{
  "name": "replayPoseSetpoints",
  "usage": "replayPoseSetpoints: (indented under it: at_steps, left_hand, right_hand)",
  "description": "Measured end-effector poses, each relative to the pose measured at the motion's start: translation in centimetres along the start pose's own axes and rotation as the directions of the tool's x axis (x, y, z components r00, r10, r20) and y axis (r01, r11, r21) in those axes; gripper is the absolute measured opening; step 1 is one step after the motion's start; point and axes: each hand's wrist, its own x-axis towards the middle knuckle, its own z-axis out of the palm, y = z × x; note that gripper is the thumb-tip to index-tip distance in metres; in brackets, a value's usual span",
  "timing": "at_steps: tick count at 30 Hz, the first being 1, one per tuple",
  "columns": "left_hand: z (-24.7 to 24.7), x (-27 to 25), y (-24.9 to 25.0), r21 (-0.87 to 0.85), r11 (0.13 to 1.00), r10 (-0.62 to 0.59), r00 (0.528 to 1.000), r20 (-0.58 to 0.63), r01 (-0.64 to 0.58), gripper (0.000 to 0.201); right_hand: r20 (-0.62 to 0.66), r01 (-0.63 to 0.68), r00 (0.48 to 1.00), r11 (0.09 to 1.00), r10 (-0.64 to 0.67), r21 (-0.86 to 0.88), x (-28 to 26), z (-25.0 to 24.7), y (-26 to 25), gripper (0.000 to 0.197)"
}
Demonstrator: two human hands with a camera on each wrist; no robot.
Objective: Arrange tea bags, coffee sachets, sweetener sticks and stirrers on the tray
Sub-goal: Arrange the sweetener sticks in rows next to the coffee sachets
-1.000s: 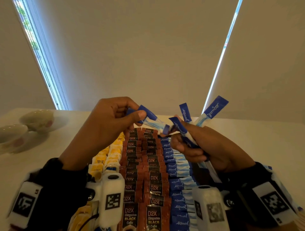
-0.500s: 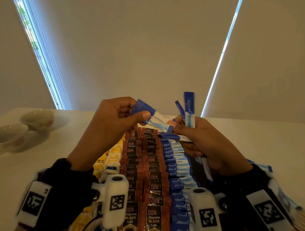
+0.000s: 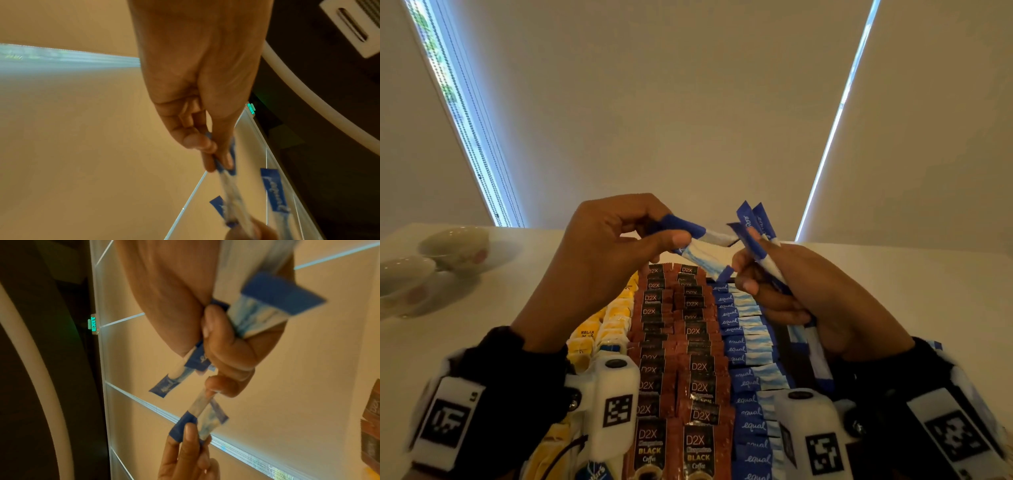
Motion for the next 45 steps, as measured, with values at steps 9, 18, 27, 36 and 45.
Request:
replayPoseSetpoints:
  at_steps: [9, 18, 27, 36, 45]
  left_hand:
    - [0.2, -0.5, 0.7, -0.019, 0.997, 0.074, 0.989, 0.132, -0.072, 0.019]
    - [1.4, -0.3, 0.7, -0.333, 0.918, -0.235, 0.972, -0.017, 0.217, 0.025]
    - [1.6, -0.2, 0.2, -0.304, 0.939, -0.212, 0.967, -0.139, 0.162, 0.016]
    - [0.9, 0.0, -0.4, -0.213, 0.974, -0.125, 0.963, -0.238, 0.074, 0.011]
    - [0.8, 0.1, -0.6, -0.168, 0.982, -0.114, 0.975, -0.191, 0.082, 0.012]
  right_hand:
    - [0.124, -0.079, 0.991, 0.983, 0.058, 0.164, 0.5, 0.1, 0.4, 0.033]
    - [-0.392, 0.323, 0.878, 0.945, -0.276, 0.056, 0.1, 1.8, 1.1, 0.029]
    - [-0.353, 0.357, 0.877, 0.934, -0.327, 0.022, -0.1, 2.1, 1.1, 0.039]
    - [-0.234, 0.279, 0.937, 0.959, -0.260, 0.052, -0.5, 2.0, 0.8, 0.029]
    - [-0.305, 0.400, 0.853, 0.906, -0.423, -0.139, -0.1, 2.7, 1.3, 0.018]
